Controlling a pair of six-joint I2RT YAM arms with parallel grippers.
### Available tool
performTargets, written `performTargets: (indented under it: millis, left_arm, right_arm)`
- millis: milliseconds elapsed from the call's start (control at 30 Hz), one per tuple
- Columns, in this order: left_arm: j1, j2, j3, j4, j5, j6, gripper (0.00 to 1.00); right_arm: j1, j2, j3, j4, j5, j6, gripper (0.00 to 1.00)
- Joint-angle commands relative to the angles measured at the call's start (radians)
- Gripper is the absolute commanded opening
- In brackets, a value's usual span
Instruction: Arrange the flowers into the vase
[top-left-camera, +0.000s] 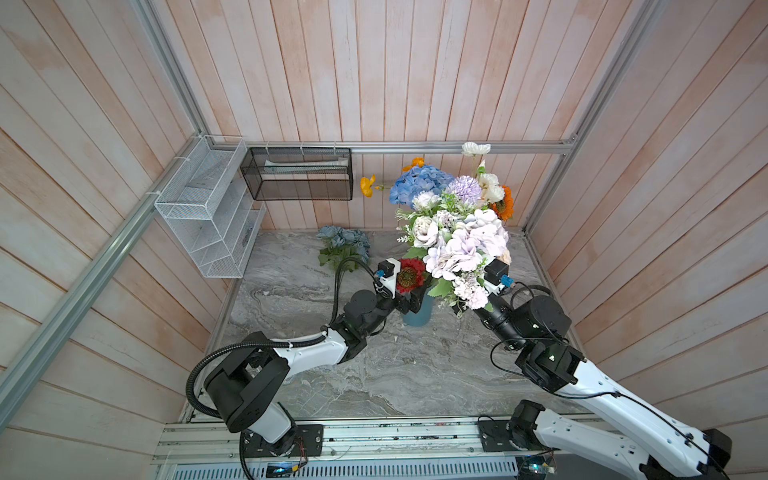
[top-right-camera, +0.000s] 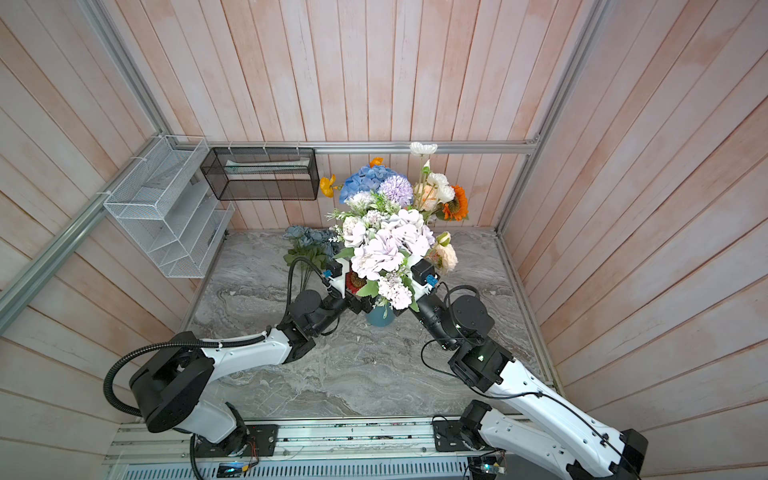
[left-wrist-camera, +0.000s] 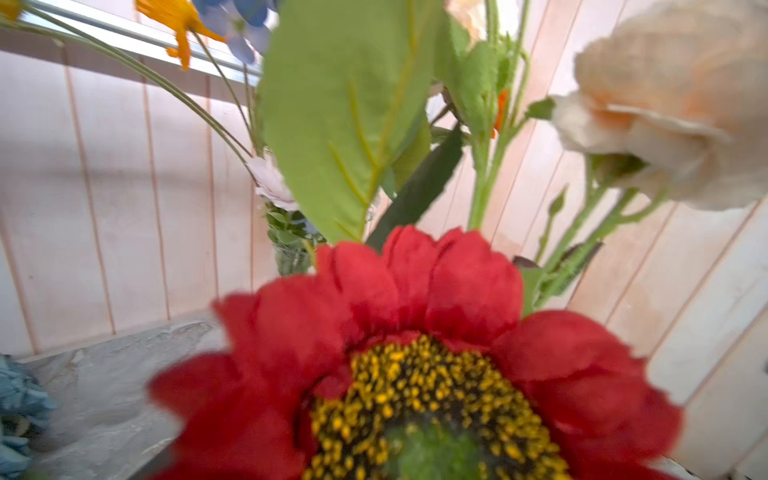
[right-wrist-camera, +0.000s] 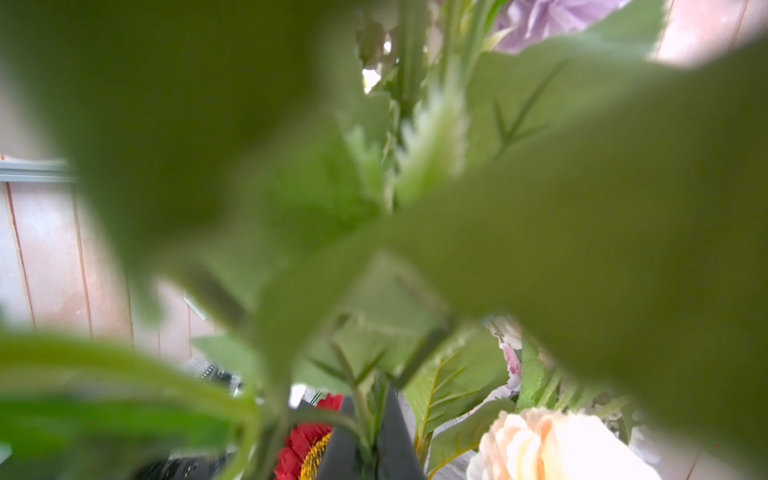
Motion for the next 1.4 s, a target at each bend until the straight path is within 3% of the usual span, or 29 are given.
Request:
performTargets:
  millis: [0,233,500,667,933,1367]
  left_arm:
    - [0.028,-0.004,0.03,0.032,-0.028,0.021,1.0]
    - [0.06,0.003,0.053,0.02,-0.034,0.038,1.0]
    - [0.082,0.005,0.07,-0.005,-0.056,0.025,1.0]
    - [0.096,0.004,0.068,-0.007,-0.048,0.018,1.0]
    - [0.1,-0.001,0.059,-0.007,-0.038,0.013,1.0]
    - [0.1,-0.014,0.045,-0.01,-0.034,0.014,1.0]
  right_arm:
    - [-0.006,0.002,-0.02,0.075,-0.033,-0.029,0.0]
    - [-0.028,0.095,-0.03,0.162,-0.119,-0.046,0.0]
    - [-0.16,0.197,-0.125,0.429,-0.266,0.029,0.0]
    - [-0.172,0.249,-0.151,0.531,-0.305,0.008,0.0]
    - [-0.175,0.323,-0.144,0.565,-0.298,-0.003,0.0]
    - [-0.205,0.416,-0.252,0.691,-0.269,0.078,0.0]
